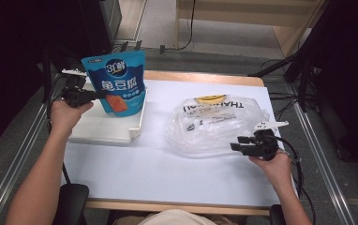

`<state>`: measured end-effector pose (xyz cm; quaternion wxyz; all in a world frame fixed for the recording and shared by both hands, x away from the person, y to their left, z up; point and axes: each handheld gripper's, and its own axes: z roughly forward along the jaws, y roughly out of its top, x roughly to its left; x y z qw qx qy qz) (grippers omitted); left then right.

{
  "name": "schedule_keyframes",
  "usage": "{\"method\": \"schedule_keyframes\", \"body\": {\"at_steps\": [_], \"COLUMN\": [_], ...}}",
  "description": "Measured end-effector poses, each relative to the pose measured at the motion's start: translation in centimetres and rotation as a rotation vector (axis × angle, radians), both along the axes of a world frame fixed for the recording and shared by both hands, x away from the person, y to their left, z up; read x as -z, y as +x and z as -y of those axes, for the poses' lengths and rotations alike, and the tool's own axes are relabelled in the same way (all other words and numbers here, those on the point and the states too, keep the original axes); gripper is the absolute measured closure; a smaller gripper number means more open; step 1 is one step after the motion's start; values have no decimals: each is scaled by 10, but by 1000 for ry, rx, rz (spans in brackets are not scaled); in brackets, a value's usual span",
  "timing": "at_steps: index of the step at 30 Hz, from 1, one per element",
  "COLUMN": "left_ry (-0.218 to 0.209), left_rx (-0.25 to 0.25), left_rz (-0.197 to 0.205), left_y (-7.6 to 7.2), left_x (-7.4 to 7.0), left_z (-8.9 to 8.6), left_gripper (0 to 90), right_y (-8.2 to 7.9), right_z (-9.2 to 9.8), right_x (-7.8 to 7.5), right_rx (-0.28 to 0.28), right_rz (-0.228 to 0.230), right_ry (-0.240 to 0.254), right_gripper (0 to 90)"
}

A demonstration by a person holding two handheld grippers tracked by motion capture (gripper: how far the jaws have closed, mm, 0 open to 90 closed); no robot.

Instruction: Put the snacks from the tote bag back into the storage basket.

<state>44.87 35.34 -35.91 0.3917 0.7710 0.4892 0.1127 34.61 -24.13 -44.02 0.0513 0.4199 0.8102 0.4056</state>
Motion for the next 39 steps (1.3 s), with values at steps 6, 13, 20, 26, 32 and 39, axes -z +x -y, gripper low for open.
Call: {"method": "schedule_keyframes", "body": {"at_steps": [6,13,20,26,32,39], "left_ry": [-17,-19,-18,-55,-46,-67], "left_rx": [-7,-30,-22,8,50,97], "left_rz": [-4,-3,-14,-23,-41,-55], "left_y": [5,10,10,5,-3,-10], "left_x": [2,3,4,0,-2,-7], "left_z": [-3,-3,-2,-4,0,5], "left_gripper": [900,900,900,900,877,802], "right_y": [-2,-4,-4,-4,-3,-1], "right_z": [0,0,0,0,0,-1], "right_x": [0,-1,0,0,0,0], "right_rx": [5,9,8,7,4,1], "right_rz": [0,1,3,2,0,-2], "right_ry": [-2,0,-3,1,4,5], "right_gripper": [501,501,501,501,501,501]}}
